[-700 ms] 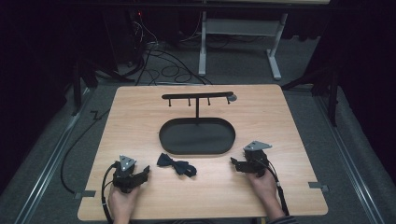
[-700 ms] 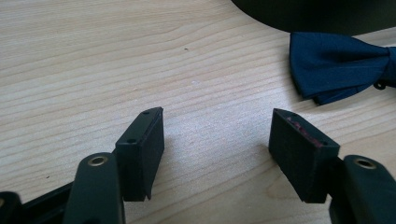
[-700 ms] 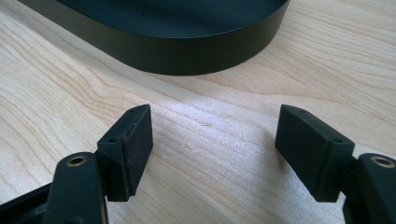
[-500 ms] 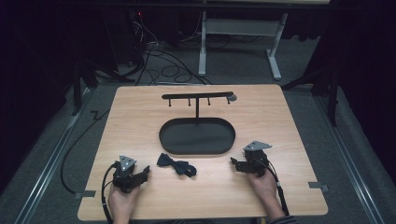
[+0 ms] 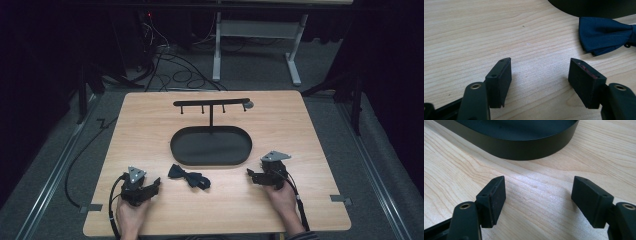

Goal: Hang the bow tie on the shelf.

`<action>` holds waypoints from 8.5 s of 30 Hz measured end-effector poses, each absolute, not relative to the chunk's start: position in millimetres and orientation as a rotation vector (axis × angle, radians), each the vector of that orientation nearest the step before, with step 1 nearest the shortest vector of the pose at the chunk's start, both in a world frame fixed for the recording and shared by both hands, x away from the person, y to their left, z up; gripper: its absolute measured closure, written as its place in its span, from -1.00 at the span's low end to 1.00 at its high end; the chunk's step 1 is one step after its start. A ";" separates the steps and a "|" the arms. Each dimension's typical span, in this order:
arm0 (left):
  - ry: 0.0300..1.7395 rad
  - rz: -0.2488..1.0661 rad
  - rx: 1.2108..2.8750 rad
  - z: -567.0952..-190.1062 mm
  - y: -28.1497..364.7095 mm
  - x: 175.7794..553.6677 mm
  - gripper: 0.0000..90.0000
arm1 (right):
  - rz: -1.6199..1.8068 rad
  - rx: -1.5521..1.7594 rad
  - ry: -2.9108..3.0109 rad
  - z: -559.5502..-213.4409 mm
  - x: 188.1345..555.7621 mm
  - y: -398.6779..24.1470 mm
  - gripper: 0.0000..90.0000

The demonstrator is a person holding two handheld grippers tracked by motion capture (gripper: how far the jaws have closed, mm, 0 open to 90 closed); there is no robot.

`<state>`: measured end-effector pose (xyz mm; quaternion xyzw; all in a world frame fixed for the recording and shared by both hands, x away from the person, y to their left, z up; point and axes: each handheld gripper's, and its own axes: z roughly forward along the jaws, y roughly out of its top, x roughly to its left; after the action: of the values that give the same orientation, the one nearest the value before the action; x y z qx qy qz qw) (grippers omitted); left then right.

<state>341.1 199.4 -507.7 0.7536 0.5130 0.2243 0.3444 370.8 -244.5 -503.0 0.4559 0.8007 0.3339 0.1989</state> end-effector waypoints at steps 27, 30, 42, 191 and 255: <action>1.128 0.453 2.003 -470.4 158.6 332.0 -0.20 | 0.934 1.275 2.240 -502.9 370.9 -244.6 -0.35; 1.095 0.432 2.013 -465.3 150.9 333.3 -0.20 | 0.934 1.274 2.240 -503.0 370.9 -244.6 -0.35; 0.970 0.395 2.092 -458.1 114.0 341.8 -0.23 | 0.934 1.275 2.240 -502.9 370.8 -244.6 -0.35; 0.856 0.601 1.959 -346.9 65.2 415.1 0.92 | 0.946 1.279 2.239 -503.0 371.4 -245.5 -0.35; 0.964 0.699 1.891 -345.4 52.0 460.5 0.68 | 0.947 1.279 2.239 -502.9 371.4 -245.7 -0.35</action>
<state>460.5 52.0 -345.4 0.7607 0.3878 0.2811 0.4380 371.4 -245.7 -502.9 0.4567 0.7993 0.3379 0.1958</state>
